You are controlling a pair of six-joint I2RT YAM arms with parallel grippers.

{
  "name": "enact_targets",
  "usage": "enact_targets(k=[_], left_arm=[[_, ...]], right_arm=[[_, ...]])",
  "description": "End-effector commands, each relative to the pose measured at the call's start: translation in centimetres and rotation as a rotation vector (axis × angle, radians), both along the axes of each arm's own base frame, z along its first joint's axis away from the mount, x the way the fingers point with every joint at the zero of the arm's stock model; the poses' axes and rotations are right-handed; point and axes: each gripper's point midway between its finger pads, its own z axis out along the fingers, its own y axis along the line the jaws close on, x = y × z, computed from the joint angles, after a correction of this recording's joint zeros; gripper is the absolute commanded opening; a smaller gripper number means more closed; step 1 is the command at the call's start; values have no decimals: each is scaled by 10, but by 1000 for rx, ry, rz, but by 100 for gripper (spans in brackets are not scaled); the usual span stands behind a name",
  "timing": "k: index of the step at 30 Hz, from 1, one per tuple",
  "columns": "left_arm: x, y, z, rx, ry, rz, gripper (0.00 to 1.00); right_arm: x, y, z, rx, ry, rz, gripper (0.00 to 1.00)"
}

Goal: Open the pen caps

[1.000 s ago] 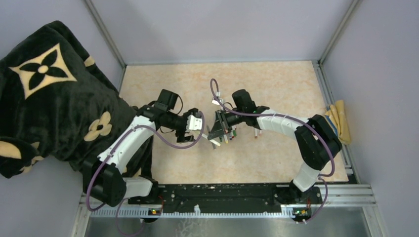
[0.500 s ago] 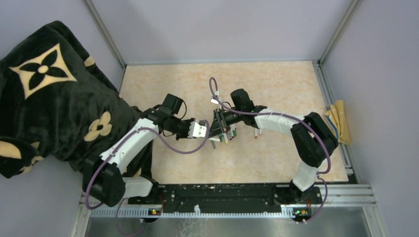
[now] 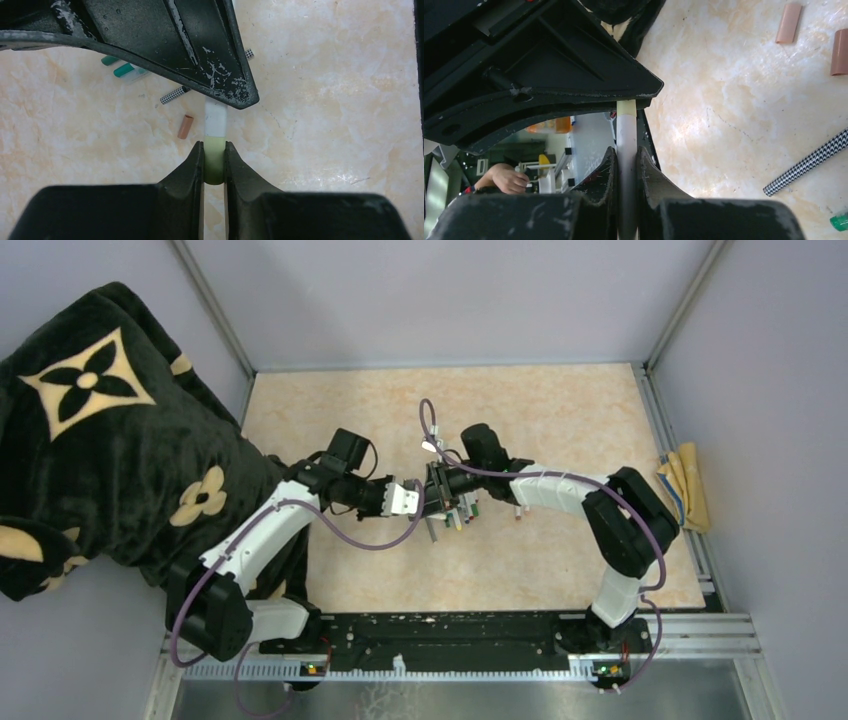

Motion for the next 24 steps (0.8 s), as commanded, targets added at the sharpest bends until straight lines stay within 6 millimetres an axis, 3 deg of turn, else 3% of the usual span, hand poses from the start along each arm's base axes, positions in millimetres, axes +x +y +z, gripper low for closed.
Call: enact_targets(k=[1, 8, 24], left_arm=[[7, 3, 6, 25, -54, 1, 1], [32, 28, -11, 162, -122, 90, 0], [90, 82, -27, 292, -193, 239, 0]], right_arm=[[5, 6, 8, 24, -51, -6, 0], [-2, -10, -2, -73, -74, -25, 0], [-3, -77, -7, -149, -94, -125, 0]])
